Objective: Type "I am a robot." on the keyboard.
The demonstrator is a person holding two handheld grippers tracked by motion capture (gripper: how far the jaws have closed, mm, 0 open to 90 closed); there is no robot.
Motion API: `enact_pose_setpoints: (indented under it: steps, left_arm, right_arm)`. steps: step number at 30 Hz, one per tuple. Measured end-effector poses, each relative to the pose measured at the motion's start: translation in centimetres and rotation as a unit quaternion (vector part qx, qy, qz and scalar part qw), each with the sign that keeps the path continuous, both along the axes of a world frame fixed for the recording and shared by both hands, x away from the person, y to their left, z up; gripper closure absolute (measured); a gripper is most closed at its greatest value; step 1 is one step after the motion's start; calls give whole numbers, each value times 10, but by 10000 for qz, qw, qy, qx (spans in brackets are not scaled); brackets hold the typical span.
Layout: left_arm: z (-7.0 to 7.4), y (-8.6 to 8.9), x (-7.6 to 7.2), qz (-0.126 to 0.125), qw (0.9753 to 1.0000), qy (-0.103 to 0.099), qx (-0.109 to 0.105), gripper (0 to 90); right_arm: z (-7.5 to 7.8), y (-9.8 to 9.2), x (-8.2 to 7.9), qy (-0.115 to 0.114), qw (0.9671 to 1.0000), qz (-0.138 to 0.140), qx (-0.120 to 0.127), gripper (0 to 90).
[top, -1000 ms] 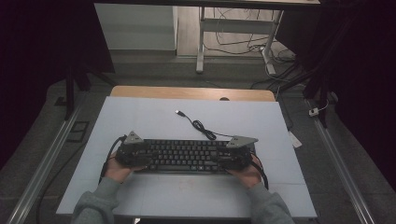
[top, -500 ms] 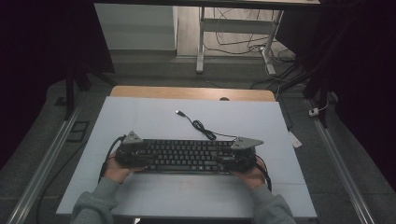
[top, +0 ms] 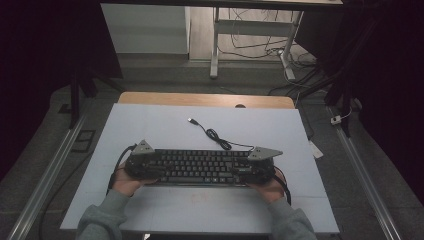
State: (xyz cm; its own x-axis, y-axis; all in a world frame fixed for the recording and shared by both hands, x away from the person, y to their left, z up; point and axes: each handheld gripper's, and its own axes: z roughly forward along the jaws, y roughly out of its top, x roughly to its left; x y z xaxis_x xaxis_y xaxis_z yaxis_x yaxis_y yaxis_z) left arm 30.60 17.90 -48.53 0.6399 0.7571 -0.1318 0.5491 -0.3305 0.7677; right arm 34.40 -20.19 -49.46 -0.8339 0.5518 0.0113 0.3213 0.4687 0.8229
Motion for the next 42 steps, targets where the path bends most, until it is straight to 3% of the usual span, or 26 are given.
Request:
enact_pose_setpoints:
  steps: [4, 7, 10, 13, 18, 21, 26, 28, 35, 42]
  left_arm:
    - [2, -3, 0, -83, 9998, 20, -159, 337]
    - [2, -7, 0, -164, 9996, 40, -212, 337]
    - [5, -10, -1, -207, 9991, 56, -378, 337]
    - [9, -15, -4, -263, 9991, -76, -337, 341]
    - [13, -23, -8, -418, 9982, -103, -407, 350]
    - [14, -29, -9, -574, 9978, -102, -317, 362]
    - [15, -36, -11, -725, 9966, -98, -380, 404]
    - [13, -38, -11, -789, 9964, -67, -290, 416]
    - [10, -42, -11, -857, 9961, -33, -219, 450]
    - [4, -48, -12, -900, 9959, 1, -122, 553]
  right_arm:
    - [1, -3, 0, 15, 9999, -36, 114, 493]
    - [2, -5, -2, 3, 10000, -42, 13, 492]
    - [4, -7, -4, 20, 9999, -67, 81, 492]
    - [4, -8, -6, -15, 10000, -57, 80, 492]
    - [6, -12, -7, -17, 9998, -148, 151, 494]
    - [6, -13, -7, -32, 9999, -147, 51, 494]
    - [6, -14, -5, -8, 9998, -162, 88, 494]
    - [6, -14, -5, -24, 9998, -165, 67, 494]
    - [7, -15, -6, -62, 9998, -170, 69, 495]
    - [6, -15, -5, -51, 9998, -180, 45, 496]
